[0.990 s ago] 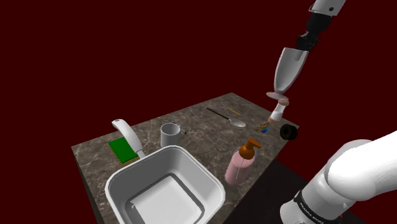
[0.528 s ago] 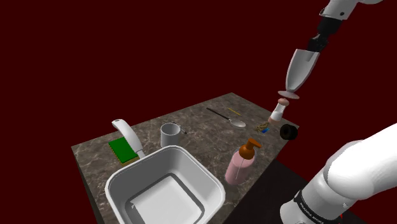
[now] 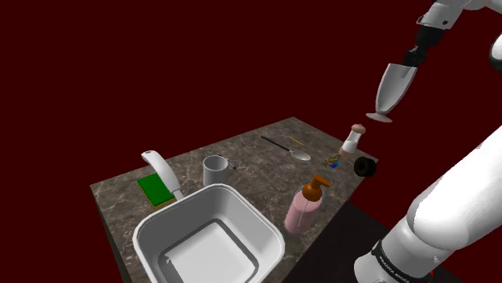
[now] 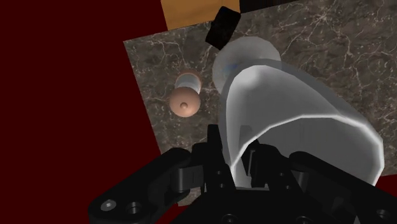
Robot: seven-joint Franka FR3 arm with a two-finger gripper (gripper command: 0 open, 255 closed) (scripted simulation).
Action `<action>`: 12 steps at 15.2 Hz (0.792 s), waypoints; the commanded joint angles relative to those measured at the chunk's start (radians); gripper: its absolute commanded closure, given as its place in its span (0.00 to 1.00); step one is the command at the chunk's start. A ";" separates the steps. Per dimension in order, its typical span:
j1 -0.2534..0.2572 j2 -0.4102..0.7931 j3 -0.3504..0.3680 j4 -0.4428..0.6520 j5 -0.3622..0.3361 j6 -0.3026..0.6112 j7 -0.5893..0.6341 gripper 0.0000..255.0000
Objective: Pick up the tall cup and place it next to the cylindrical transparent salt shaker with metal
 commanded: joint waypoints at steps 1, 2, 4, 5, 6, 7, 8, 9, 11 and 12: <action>-0.031 0.090 -0.059 0.079 0.065 -0.014 -0.086 1.00; -0.056 0.140 -0.084 0.123 0.104 -0.025 -0.127 1.00; -0.124 0.248 -0.124 0.222 0.193 -0.057 -0.209 1.00; -0.189 0.330 -0.142 0.305 0.263 -0.089 -0.263 1.00; -0.184 0.315 -0.132 0.276 0.249 -0.068 -0.257 1.00; -0.175 0.303 -0.129 0.248 0.238 -0.049 -0.253 1.00; -0.165 0.291 -0.128 0.222 0.228 -0.030 -0.250 1.00; -0.157 0.281 -0.127 0.196 0.219 -0.012 -0.246 1.00; -0.141 0.261 -0.126 0.148 0.202 0.024 -0.240 1.00; -0.134 0.252 -0.125 0.125 0.195 0.041 -0.237 1.00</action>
